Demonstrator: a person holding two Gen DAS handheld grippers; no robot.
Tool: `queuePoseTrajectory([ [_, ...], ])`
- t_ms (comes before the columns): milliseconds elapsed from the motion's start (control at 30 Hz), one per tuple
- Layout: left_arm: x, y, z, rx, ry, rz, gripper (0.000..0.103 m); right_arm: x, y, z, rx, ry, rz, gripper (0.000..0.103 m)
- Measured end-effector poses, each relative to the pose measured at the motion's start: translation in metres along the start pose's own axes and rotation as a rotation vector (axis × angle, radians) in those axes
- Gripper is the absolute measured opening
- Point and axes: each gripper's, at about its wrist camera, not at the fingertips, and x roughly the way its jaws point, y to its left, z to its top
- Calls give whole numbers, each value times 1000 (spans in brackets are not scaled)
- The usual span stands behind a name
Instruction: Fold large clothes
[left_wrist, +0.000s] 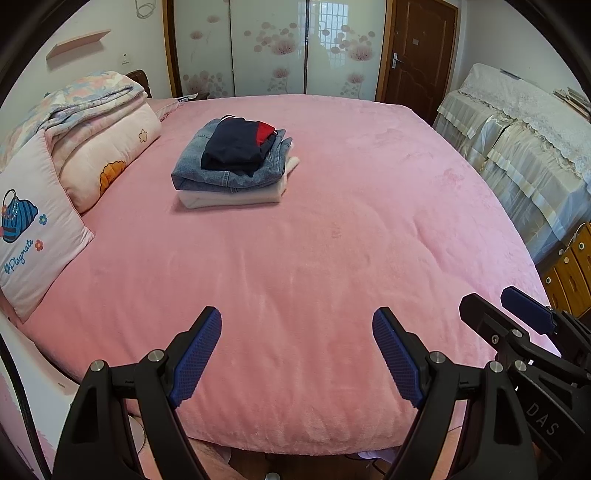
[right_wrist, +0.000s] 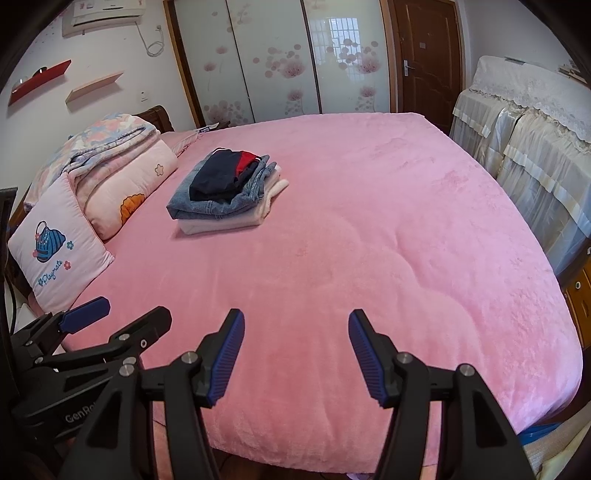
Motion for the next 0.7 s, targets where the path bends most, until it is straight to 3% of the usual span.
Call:
queuePoseTrajectory([
  [700, 2, 0, -4, -6, 16, 1, 83, 0, -1, 0, 6, 4, 1, 59],
])
